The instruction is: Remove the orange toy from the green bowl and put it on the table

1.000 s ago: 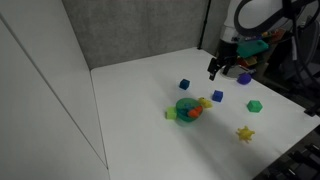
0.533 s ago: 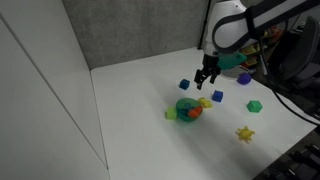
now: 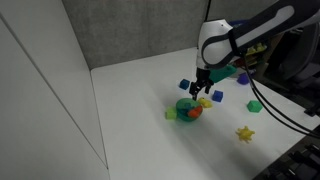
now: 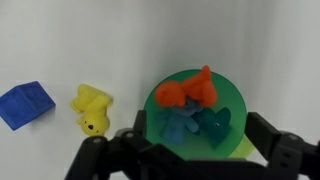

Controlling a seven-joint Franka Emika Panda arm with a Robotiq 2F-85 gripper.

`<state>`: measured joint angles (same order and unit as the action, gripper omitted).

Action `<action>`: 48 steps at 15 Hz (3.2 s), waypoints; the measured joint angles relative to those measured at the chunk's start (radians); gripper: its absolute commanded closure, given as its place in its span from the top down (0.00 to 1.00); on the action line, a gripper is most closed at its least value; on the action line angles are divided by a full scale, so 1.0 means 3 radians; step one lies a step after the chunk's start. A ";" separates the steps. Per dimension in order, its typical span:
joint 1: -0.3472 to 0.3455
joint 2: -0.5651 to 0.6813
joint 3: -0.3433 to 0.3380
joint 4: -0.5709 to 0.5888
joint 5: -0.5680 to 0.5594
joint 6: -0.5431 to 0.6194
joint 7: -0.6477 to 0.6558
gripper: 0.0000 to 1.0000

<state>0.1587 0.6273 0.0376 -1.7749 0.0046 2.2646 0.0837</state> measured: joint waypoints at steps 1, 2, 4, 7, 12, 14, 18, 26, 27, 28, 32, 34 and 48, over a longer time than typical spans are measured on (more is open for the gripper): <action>0.0003 0.0048 0.0000 0.0014 0.0000 0.0000 0.0000 1.00; 0.0006 0.0095 0.0000 0.0028 0.0000 0.0000 0.0000 1.00; 0.0016 0.0193 0.0001 0.0067 0.0000 0.0001 0.0000 1.00; 0.0034 0.0339 0.0007 0.0140 0.0000 0.0001 0.0000 1.00; 0.0058 0.0541 0.0007 0.0276 -0.0011 0.0001 0.0000 1.00; 0.0065 0.0605 0.0007 0.0344 -0.0021 0.0001 0.0000 1.00; 0.0074 0.0707 0.0007 0.0469 -0.0032 0.0001 0.0000 1.00; 0.0083 0.0858 -0.0030 0.0636 -0.0082 0.0001 0.0000 1.00; 0.0086 0.0866 -0.0036 0.0645 -0.0097 0.0000 0.0002 0.96; 0.0089 0.0871 -0.0041 0.0651 -0.0116 0.0000 0.0004 0.73; 0.0110 0.0876 -0.0060 0.0667 -0.0179 -0.0008 0.0009 0.54; 0.0124 0.0875 -0.0062 0.0682 -0.0184 -0.0011 0.0013 0.38; 0.0167 0.0858 -0.0108 0.0851 -0.0184 -0.0124 0.0107 0.05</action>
<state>0.2088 0.8848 0.0054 -1.5195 -0.0507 2.2274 0.1157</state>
